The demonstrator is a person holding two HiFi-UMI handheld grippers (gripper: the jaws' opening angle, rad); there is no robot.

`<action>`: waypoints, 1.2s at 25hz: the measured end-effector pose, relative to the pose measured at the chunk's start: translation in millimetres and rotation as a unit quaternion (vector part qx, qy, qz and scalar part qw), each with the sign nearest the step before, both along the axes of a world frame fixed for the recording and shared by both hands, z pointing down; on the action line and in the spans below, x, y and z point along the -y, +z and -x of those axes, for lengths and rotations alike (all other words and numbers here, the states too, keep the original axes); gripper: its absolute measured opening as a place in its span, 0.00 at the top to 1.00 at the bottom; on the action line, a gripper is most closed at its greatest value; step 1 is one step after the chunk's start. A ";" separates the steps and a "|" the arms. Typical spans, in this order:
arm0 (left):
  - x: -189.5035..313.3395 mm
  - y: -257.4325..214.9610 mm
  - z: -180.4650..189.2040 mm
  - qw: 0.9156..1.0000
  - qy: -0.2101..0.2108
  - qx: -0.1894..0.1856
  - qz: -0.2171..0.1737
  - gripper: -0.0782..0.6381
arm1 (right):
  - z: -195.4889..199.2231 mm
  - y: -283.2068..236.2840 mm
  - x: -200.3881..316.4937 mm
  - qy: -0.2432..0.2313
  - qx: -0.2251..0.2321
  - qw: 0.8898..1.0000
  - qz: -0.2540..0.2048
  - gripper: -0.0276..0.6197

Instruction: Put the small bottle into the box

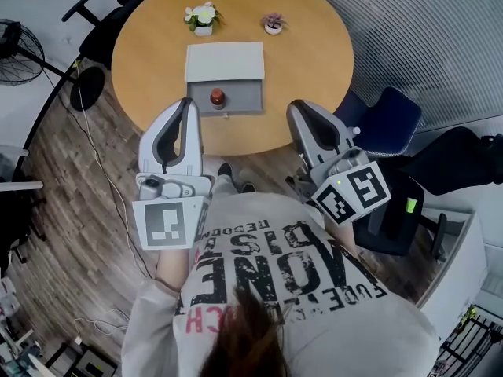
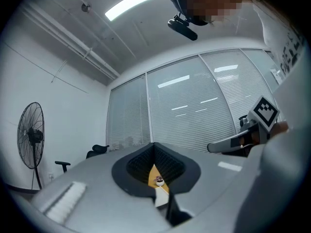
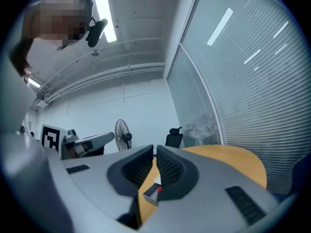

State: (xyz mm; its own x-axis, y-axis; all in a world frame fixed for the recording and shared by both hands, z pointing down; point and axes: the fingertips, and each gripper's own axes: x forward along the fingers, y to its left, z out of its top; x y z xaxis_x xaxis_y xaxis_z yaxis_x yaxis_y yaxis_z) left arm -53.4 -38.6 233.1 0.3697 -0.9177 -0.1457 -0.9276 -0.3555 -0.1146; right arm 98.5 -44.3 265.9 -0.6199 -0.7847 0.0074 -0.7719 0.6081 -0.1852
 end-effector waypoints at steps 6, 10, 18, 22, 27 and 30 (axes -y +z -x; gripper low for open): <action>-12.2 3.6 -5.1 1.000 -0.001 0.001 0.003 0.88 | -1.5 3.9 -5.1 -0.006 0.007 1.000 -0.001 0.91; -16.1 10.0 -5.5 1.000 -0.003 0.006 0.024 0.88 | -0.1 -1.3 -9.5 -0.009 0.011 1.000 -0.009 0.91; -27.1 18.9 -22.0 1.000 0.016 -0.001 0.015 0.88 | -6.5 2.7 -16.7 -0.003 0.012 1.000 -0.008 0.91; -34.2 23.7 -21.5 1.000 0.002 -0.004 0.010 0.88 | -9.1 9.2 -19.9 -0.006 0.011 1.000 -0.003 0.91; -37.2 38.5 -10.4 0.999 -0.005 -0.003 0.040 0.88 | -7.3 19.9 -22.6 0.005 0.006 1.000 0.010 0.91; -36.5 35.5 -4.9 0.999 -0.008 -0.002 0.040 0.88 | -5.4 17.2 -22.3 0.008 0.006 1.000 0.010 0.91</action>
State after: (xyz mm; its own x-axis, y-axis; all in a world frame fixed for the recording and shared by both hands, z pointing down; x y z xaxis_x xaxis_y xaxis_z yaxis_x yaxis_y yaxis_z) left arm -48.5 -2.1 268.6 0.3536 -0.9325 -0.0732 -0.9340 -0.3477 -0.0822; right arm 103.8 -22.0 283.1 -0.6082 -0.7937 0.0149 -0.7784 0.5926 -0.2070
